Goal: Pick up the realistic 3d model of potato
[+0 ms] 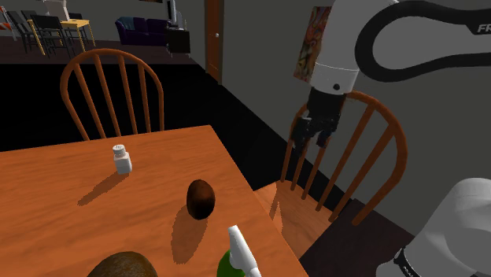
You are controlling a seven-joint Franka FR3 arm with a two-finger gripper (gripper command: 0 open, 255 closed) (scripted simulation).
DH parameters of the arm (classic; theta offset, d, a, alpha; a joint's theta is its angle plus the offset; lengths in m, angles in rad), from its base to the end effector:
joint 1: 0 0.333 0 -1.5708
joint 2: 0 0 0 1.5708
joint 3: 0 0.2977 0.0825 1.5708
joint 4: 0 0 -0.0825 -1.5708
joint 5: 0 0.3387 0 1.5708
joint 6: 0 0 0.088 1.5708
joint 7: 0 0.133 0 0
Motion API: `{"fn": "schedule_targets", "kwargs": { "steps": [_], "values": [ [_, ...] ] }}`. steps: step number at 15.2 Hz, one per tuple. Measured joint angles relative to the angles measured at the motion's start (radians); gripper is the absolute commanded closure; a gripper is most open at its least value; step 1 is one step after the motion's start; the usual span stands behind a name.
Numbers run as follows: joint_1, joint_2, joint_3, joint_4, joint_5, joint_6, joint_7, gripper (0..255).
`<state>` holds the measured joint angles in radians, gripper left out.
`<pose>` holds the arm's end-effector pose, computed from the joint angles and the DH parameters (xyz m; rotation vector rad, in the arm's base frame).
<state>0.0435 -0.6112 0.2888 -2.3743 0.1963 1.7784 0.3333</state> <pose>0.3116 0.1419 0.4983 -3.1120 0.1435 0.0147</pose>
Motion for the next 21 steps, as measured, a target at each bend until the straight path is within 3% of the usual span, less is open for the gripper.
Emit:
{"fn": "schedule_targets", "kwargs": {
  "steps": [7,12,21],
  "values": [
    [0.015,0.192,0.125,0.053,0.063,0.173,0.155,0],
    [0.016,0.347,0.203,0.126,0.061,0.281,0.265,0],
    [0.049,0.679,0.306,0.336,-0.066,0.434,0.514,0]
  ]
}}
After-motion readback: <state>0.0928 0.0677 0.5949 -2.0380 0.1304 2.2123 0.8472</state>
